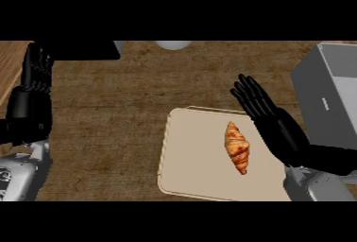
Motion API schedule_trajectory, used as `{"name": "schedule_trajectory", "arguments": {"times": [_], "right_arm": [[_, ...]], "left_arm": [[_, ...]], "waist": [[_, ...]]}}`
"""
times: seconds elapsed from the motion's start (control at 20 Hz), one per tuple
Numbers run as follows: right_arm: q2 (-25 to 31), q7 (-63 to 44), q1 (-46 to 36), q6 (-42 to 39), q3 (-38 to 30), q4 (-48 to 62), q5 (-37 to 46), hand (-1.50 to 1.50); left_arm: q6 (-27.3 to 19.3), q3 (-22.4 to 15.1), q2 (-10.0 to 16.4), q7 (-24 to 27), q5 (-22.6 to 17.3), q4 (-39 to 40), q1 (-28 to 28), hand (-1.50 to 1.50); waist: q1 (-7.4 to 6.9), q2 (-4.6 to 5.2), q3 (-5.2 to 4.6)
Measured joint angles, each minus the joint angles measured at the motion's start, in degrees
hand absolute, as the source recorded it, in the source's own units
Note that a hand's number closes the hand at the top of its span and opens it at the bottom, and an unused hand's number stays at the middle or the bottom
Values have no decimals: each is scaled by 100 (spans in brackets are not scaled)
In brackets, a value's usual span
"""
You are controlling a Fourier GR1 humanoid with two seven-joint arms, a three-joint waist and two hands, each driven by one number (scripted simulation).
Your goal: Pick the croissant from the tray and place it in the cardboard box
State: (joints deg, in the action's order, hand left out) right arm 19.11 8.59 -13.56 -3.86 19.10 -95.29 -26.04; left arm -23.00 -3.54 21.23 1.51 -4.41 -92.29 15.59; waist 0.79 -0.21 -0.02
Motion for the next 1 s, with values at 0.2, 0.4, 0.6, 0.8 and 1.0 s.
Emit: {"name": "schedule_trajectory", "arguments": {"times": [0.2,0.4,0.6,0.8,1.0], "right_arm": [[196,-198,255,848,104,332,1046,-150],[543,-196,326,1715,-99,505,1976,-150],[1536,-432,554,2361,22,1022,3561,-150],[2202,-832,728,2982,353,1229,5163,-150],[2466,-1629,802,3283,709,1140,6580,-150]], "left_arm": [[345,-386,-27,-105,34,108,-72,0],[720,-763,-30,-271,-10,227,-246,0],[991,-1020,-27,-380,-49,314,-377,0],[1224,-1213,-24,-457,-104,372,-475,0],[1399,-1352,-40,-515,-160,357,-513,0]], "waist": [[86,10,-15],[424,-64,-43],[572,-29,-124],[538,-67,-129],[457,-117,-119]]}}
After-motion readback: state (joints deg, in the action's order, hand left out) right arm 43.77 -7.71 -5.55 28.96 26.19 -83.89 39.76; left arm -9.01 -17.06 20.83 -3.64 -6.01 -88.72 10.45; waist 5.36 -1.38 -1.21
